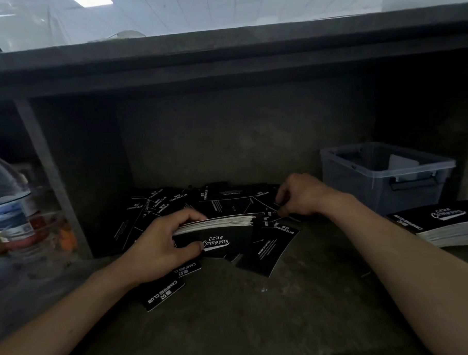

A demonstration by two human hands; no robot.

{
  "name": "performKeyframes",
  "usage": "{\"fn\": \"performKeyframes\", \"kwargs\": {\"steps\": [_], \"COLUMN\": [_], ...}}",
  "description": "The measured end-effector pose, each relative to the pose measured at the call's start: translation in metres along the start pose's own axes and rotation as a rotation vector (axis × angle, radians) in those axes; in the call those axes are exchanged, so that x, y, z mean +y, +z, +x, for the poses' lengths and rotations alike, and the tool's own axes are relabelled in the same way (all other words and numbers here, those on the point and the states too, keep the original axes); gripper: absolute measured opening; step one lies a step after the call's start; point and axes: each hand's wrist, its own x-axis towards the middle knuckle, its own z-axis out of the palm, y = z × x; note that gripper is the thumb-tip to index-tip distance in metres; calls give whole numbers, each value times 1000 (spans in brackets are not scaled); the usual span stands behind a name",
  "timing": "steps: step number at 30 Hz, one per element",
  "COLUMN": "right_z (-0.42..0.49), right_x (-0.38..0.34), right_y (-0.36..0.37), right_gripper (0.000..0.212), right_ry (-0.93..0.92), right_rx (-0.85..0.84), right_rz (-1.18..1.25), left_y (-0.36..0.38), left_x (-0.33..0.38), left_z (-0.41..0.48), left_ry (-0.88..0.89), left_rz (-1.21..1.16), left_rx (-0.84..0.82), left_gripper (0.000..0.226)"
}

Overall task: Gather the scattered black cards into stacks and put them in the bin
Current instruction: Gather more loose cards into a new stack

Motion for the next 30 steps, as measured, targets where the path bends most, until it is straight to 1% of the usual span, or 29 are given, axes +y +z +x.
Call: {"fn": "performKeyframes", "kwargs": {"steps": [2, 3, 5, 6, 7, 8, 9, 11, 12, 13, 14, 15, 16, 17, 18, 19, 21, 22, 24, 27, 29, 30], "right_z": [1, 1, -3, -6, -8, -11, -14, -20, -21, -19, -16, -10, -4, 3, 8, 13, 22, 25, 30, 28, 24, 20], "right_x": [3, 3, 1, -2, -4, -8, -14, -29, -36, -41, -45, -48, -50, -51, -49, -46, -36, -30, -21, -8, -2, -1], "right_y": [-5, -9, -18, -22, -24, -27, -28, -23, -18, -12, -7, 0, 7, 14, 21, 27, 35, 36, 30, 15, 10, 8], "right_gripper": [30, 29, 29, 24, 17, 11, 12, 19, 22, 25, 28, 31, 35, 41, 47, 50, 47, 45, 49, 48, 38, 30], "right_ry": [83, 142, 265, 251, 182, 70, -66, -290, -353, -379, -364, -332, -307, -299, -305, -321, -351, -341, -287, -224, -219, -217], "right_rx": [75, 156, 402, 518, 567, 514, 349, -116, -307, -435, -484, -448, -335, -187, -67, -9, -15, -19, 1, -5, -12, 21], "right_rz": [12, 16, -11, -2, 65, 206, 353, 500, 564, 672, 798, 906, 935, 874, 762, 630, 347, 231, 61, -63, -102, -109], "left_y": [0, 1, 1, 0, 0, 0, 0, 0, 0, 0, 1, 1, 2, 2, 2, 2, 2, 1, 0, 0, 2, 2], "left_x": [1, 1, 2, 2, 2, 2, 2, 0, 0, 1, 1, 2, 3, 3, 4, 5, 6, 6, 5, 5, 6, 7], "left_z": [0, 1, 3, 3, 3, 3, 2, 2, 2, 3, 3, 2, 2, 2, 1, 1, 1, 1, 1, 1, 0, 0], "left_ry": [0, 5, 36, 53, 60, 59, 55, 32, 8, -21, -43, -52, -51, -47, -44, -43, -43, -41, -32, -13, -3, 6], "left_rz": [31, 58, 128, 150, 155, 150, 146, 139, 109, 61, 28, 22, 40, 56, 69, 81, 127, 155, 188, 202, 205, 206], "left_rx": [12, 24, 56, 69, 74, 73, 74, 94, 100, 96, 88, 84, 80, 74, 73, 77, 84, 87, 87, 72, 60, 60], "left_gripper": [36, 36, 38, 40, 43, 46, 49, 60, 65, 68, 67, 63, 56, 48, 42, 37, 28, 25, 23, 22, 24, 27]}}
